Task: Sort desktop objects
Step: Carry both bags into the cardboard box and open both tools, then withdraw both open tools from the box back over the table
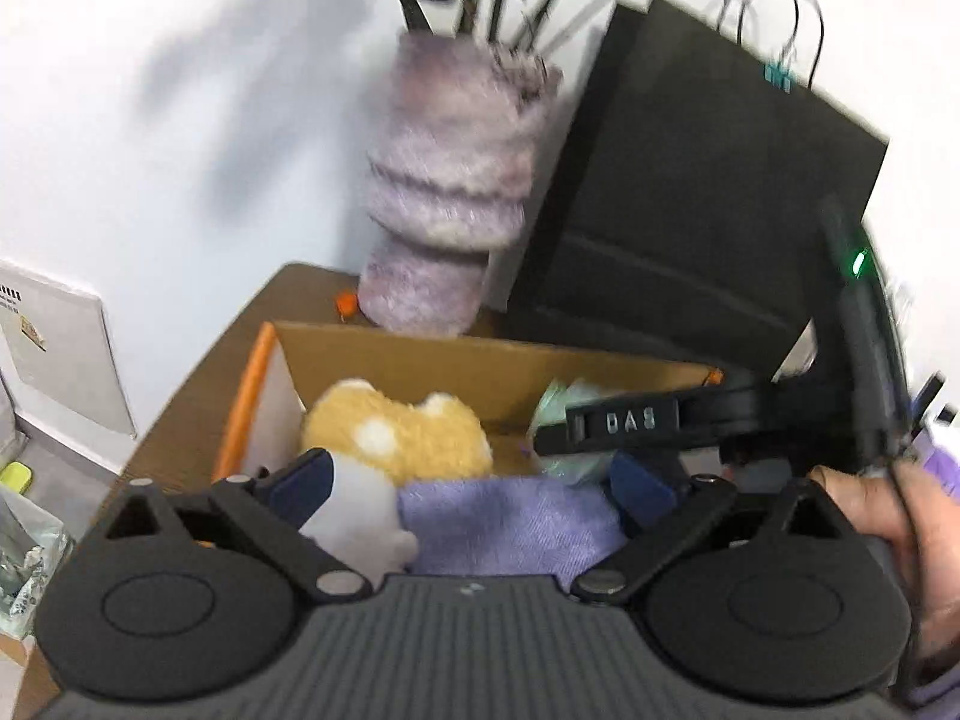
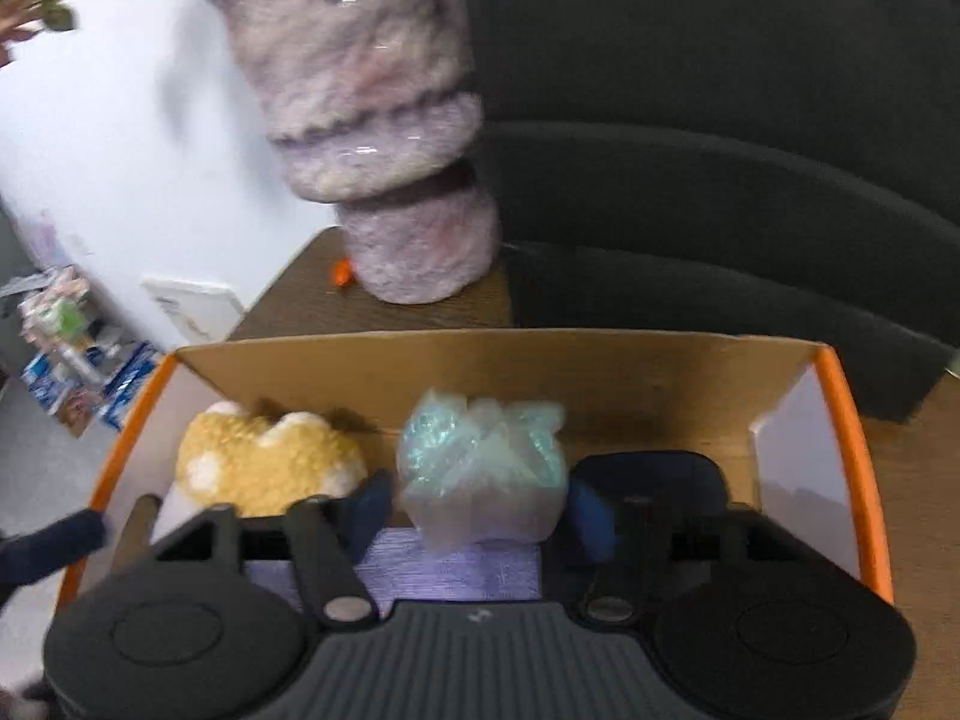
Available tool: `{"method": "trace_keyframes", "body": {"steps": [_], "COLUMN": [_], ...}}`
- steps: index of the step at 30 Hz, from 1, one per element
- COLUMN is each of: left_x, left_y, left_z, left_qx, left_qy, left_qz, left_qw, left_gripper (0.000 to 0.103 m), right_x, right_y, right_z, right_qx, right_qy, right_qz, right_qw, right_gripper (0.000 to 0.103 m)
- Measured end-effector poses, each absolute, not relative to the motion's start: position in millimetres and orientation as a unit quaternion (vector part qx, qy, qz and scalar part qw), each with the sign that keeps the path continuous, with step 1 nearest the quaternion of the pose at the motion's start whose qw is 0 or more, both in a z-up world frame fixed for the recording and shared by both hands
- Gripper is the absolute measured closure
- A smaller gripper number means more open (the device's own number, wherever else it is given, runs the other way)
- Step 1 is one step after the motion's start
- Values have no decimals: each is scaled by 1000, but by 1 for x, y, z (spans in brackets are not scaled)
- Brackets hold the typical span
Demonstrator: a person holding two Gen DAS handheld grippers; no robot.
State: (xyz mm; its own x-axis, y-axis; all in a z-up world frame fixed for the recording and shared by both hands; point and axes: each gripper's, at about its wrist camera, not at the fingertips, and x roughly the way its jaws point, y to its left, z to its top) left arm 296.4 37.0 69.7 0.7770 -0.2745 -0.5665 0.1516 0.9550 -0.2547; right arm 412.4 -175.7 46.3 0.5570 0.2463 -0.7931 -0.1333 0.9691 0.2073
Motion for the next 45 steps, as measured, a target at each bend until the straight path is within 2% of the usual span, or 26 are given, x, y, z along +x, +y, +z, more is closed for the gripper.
{"method": "trace_keyframes", "body": {"steps": [5, 7, 14, 22, 31, 45], "left_x": [275, 265, 209, 142, 86, -12], "left_y": [52, 52, 44, 36, 27, 28], "left_z": [102, 109, 132, 163, 152, 66], "left_qx": [-104, -94, -49, -16, -11, -12], "left_qy": [278, 285, 296, 287, 298, 329], "left_qz": [-90, -82, -52, -21, -27, -28], "left_qw": [951, 950, 952, 958, 954, 944], "left_gripper": [0, 0, 0, 0, 0, 0], "right_x": [373, 349, 267, 192, 122, -2], "right_y": [-194, -201, -201, -202, -189, -192], "right_z": [86, 105, 150, 175, 152, 80], "right_qx": [69, 65, 41, 28, 5, 12], "right_qy": [422, 402, 373, 354, 360, 305], "right_qz": [95, 86, 92, 92, 109, 77], "right_qw": [899, 909, 922, 930, 927, 949], "right_gripper": [27, 21, 20, 17, 15, 15]}}
